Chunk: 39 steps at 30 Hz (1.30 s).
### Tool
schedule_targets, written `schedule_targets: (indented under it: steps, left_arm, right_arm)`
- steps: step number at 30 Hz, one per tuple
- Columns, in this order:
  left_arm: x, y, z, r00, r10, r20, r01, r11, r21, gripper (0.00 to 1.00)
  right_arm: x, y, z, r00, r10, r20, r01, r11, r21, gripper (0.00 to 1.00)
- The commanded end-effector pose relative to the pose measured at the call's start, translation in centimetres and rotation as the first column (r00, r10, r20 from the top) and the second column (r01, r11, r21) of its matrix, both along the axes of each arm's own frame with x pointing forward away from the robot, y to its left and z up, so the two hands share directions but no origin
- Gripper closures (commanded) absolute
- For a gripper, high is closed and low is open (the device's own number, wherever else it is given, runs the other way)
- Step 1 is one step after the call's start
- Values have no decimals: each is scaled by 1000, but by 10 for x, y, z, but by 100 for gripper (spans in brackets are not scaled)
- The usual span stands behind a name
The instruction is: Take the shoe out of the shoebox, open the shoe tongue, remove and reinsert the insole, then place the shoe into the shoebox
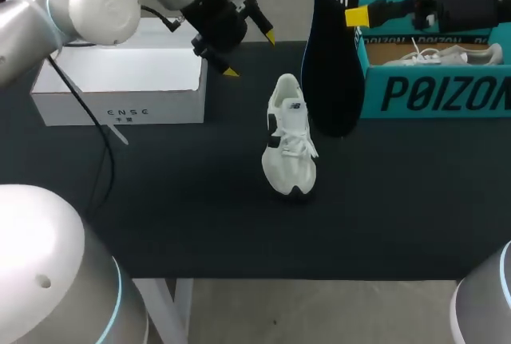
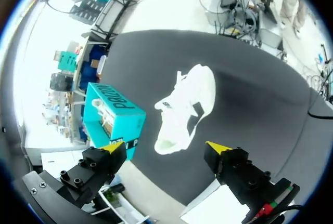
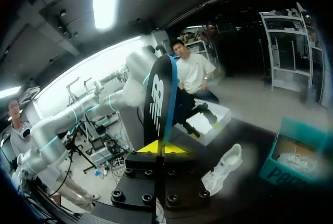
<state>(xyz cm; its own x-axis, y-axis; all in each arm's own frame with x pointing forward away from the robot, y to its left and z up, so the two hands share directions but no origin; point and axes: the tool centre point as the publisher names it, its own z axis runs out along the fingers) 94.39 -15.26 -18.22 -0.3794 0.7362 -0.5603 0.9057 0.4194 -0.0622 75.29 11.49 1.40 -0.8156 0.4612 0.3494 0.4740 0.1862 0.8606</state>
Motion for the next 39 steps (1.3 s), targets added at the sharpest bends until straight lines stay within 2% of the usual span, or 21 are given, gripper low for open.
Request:
schedule_targets:
  steps: [1,26,29,31,33,34,39]
  left_arm:
    - [0,-2,2,999,-17,37,20,995,-95,0]
    - [0,-2,2,999,-17,37,20,995,-95,0]
    - [2,-5,-4,982,-92,166,118,981,-156,0]
    - [2,-9,-2,969,-106,225,160,958,-238,0]
    - [2,-13,1,967,-75,244,158,927,-341,0]
    - [1,-14,6,979,-34,202,120,893,-433,0]
    - [1,-14,6,979,-34,202,120,893,-433,0]
  right_arm:
    - [1,1,0,1000,0,-1,0,1000,-2,100]
    - [1,1,0,1000,0,-1,0,1000,-2,100]
    - [1,1,0,1000,0,-1,0,1000,-2,100]
    - [1,1,0,1000,0,-1,0,1000,-2,100]
    - [1,1,0,1000,0,-1,0,1000,-2,100]
    - [1,1,0,1000,0,-1,0,1000,-2,100]
    - [1,1,0,1000,0,-1,0,1000,-2,100]
